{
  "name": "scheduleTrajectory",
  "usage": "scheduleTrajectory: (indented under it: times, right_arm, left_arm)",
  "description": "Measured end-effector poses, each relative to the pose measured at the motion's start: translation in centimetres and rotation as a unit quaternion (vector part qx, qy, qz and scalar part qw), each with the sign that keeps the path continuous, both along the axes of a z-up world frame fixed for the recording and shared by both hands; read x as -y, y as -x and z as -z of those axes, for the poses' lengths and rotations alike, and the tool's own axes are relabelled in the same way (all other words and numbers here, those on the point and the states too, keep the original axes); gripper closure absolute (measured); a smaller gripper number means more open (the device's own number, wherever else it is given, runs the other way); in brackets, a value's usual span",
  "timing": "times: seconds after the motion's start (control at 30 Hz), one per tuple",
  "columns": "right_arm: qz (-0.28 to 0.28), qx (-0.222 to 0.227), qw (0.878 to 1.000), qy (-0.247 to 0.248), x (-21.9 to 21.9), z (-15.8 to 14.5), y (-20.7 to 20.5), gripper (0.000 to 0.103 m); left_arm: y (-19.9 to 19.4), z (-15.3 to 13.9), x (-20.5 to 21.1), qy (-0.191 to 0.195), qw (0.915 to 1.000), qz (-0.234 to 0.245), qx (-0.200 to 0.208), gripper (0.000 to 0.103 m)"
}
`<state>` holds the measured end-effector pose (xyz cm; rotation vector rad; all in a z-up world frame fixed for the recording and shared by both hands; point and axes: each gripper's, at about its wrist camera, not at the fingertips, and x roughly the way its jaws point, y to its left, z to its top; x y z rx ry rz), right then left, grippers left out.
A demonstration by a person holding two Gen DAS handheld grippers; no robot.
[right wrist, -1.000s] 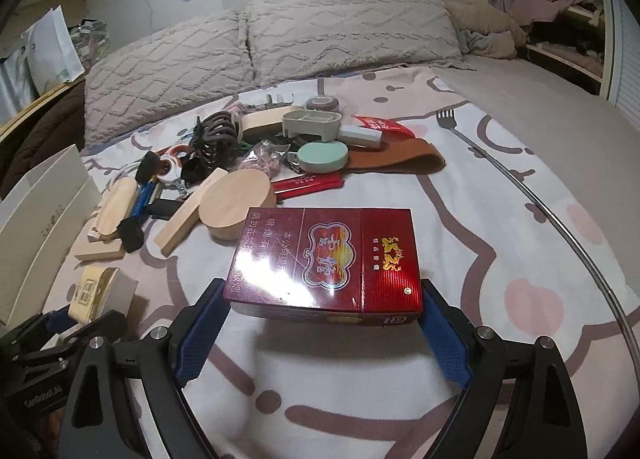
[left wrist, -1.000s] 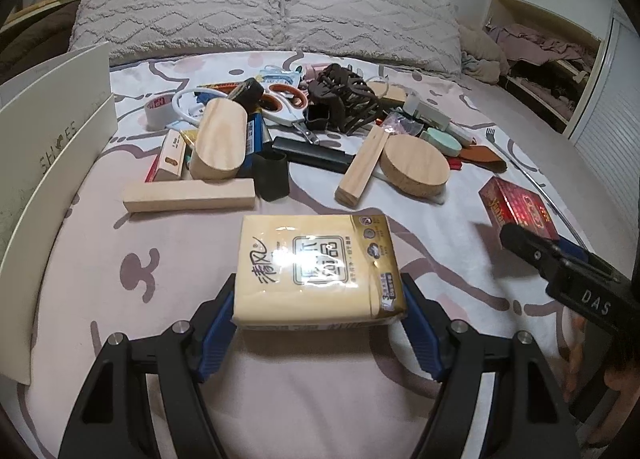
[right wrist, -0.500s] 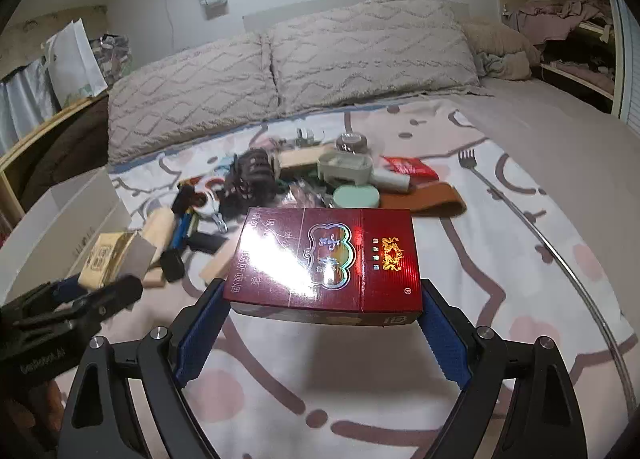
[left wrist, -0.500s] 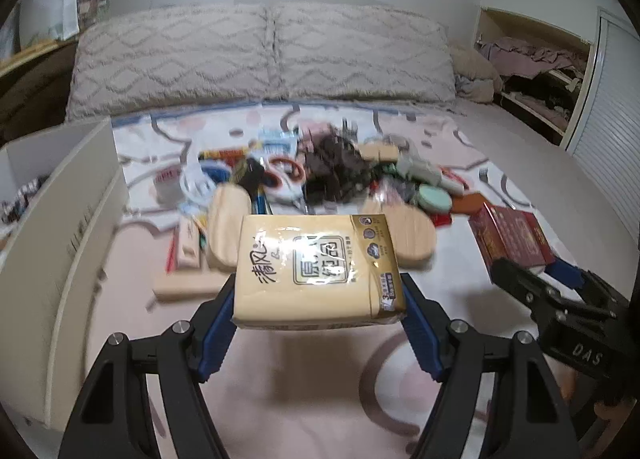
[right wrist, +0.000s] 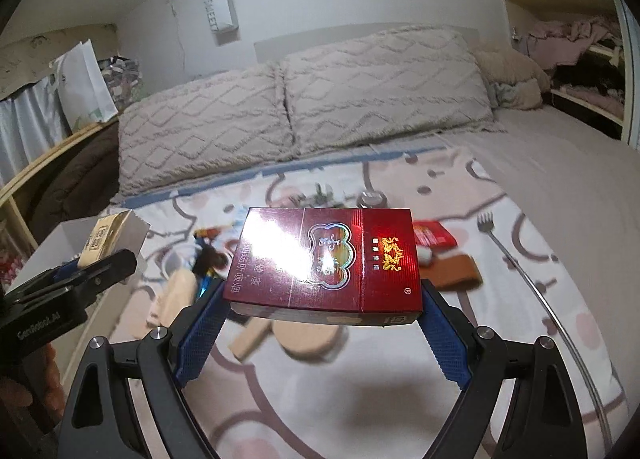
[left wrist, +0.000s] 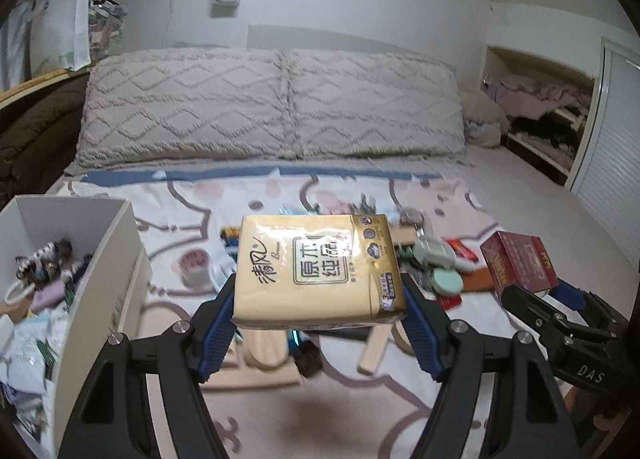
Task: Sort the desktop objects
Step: 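Lift the tissue pack and red box and carry both over the white shoebox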
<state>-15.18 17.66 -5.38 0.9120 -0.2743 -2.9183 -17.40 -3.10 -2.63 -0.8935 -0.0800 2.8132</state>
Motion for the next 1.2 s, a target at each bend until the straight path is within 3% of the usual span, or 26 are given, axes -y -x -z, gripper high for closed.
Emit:
scheduleTrajectory:
  times: [0.47, 0.67, 0.87, 1.2]
  right_arm:
    - [-0.031, -0.028, 0.999, -0.001, 4.2, -3.5, 2.4, 0.012]
    - [-0.056, -0.013, 0.998, 0.016, 6.5, -4.3, 3.4, 0.012]
    - [-0.08, -0.007, 0.997, 0.016, 9.6, -4.9, 4.2, 0.012]
    - [-0.136, 0.01, 0.991, 0.0, 16.1, -4.9, 5.3, 0.012]
  left_arm:
    - [0.1, -4.4, 6.8, -0.011, 0.9974, -0.05, -0.051, 0.028]
    - [-0.6, -5.3, 10.9, -0.027, 0.9949, -0.074, -0.063, 0.028]
    - [-1.6, -5.4, 14.9, -0.002, 0.9901, -0.124, -0.066, 0.028]
    - [-3.3, -4.3, 20.8, -0.008, 0.9797, -0.192, -0.057, 0.028]
